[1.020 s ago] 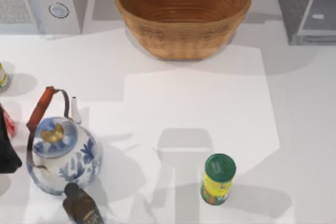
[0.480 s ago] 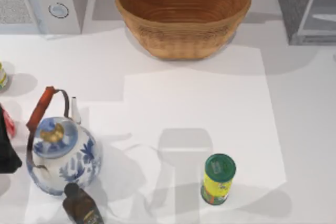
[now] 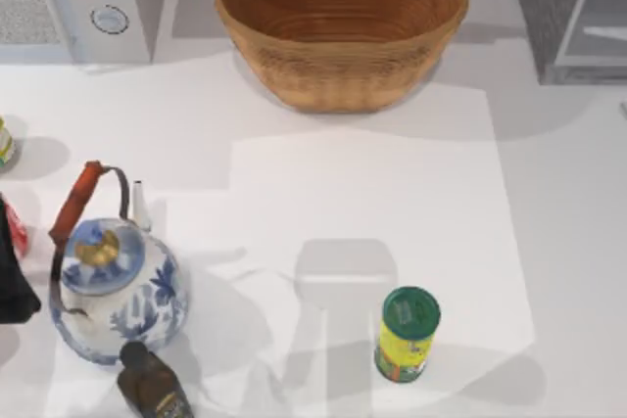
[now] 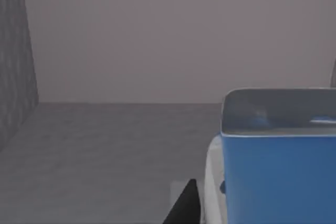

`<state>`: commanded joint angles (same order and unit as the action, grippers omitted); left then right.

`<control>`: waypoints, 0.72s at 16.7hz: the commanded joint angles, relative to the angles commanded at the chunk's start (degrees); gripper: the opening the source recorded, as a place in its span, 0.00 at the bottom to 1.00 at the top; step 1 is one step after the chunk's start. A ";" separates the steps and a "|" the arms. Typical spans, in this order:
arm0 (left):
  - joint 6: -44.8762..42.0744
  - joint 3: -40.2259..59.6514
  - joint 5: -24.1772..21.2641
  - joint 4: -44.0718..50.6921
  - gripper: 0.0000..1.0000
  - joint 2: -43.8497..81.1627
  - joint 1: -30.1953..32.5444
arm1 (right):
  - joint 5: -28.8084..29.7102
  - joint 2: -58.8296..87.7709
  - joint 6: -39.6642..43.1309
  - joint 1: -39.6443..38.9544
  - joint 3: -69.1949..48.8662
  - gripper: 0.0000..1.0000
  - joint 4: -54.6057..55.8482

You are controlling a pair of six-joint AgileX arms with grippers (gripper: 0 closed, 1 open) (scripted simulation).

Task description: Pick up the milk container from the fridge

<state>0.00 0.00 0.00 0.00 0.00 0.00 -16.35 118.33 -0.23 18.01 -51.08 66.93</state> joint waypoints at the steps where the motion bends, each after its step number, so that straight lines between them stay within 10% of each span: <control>1: 0.00 0.00 0.00 0.00 1.00 0.00 0.00 | 0.22 -1.75 0.07 -0.31 0.82 0.00 -1.05; 12: 0.00 0.00 0.00 0.00 1.00 0.00 0.00 | 5.76 -43.19 0.67 -6.84 19.00 0.00 -24.81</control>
<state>0.00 0.00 0.00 0.00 0.00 0.00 -10.59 75.14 0.44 11.16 -32.08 42.12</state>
